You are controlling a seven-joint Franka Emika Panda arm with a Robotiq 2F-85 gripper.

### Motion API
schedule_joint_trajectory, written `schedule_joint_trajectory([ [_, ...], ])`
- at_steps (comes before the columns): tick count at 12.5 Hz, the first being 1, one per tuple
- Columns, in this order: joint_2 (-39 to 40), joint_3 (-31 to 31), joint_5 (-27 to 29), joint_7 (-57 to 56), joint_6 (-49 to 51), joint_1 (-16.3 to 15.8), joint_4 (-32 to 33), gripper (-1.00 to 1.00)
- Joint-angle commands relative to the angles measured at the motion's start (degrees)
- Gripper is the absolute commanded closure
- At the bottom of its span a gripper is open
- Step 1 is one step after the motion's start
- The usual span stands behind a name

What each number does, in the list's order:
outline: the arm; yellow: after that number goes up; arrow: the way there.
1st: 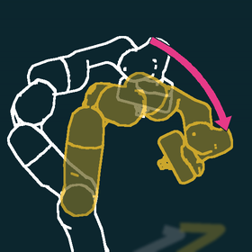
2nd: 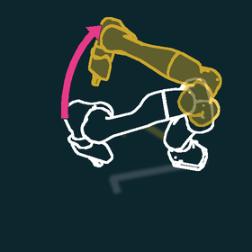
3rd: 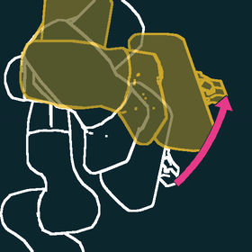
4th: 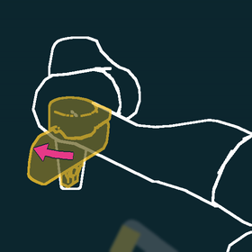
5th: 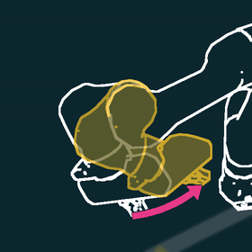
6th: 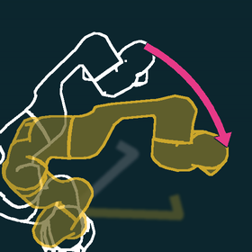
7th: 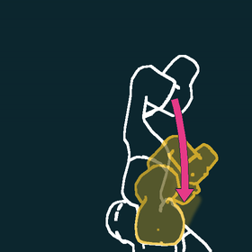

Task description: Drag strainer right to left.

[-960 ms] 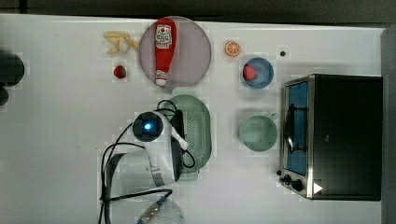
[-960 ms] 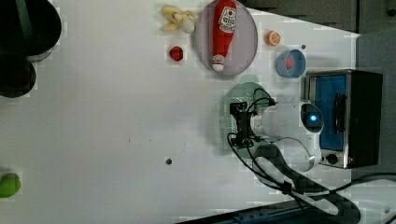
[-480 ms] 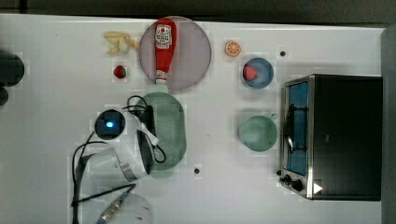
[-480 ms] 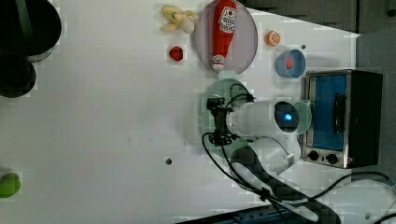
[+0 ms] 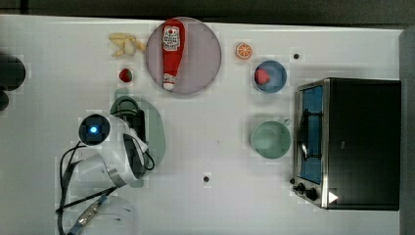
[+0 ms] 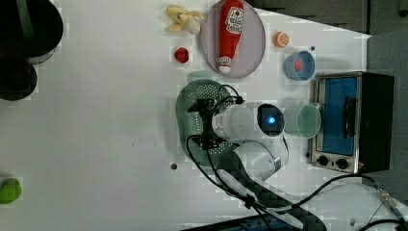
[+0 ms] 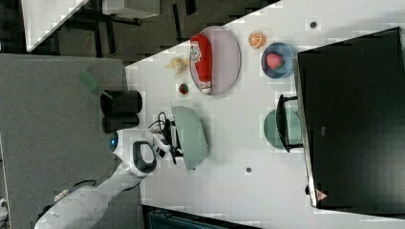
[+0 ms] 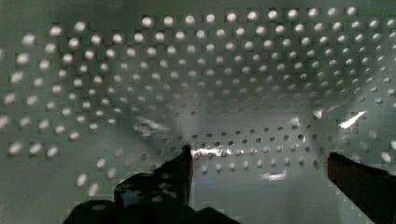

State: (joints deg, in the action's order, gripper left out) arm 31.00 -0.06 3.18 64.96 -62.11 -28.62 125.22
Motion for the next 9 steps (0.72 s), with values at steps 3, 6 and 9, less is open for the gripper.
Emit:
schedule_joint_trajectory([
  [3, -0.1, -3.1, 3.6, 3.4, 5.4, -2.8, -5.9, -1.00],
  [6, 2.0, -4.1, 8.9, 3.7, 6.2, -4.3, -9.6, -1.00],
  [9, 4.4, -4.2, 13.0, 5.1, 6.5, -6.4, -14.1, -1.00],
])
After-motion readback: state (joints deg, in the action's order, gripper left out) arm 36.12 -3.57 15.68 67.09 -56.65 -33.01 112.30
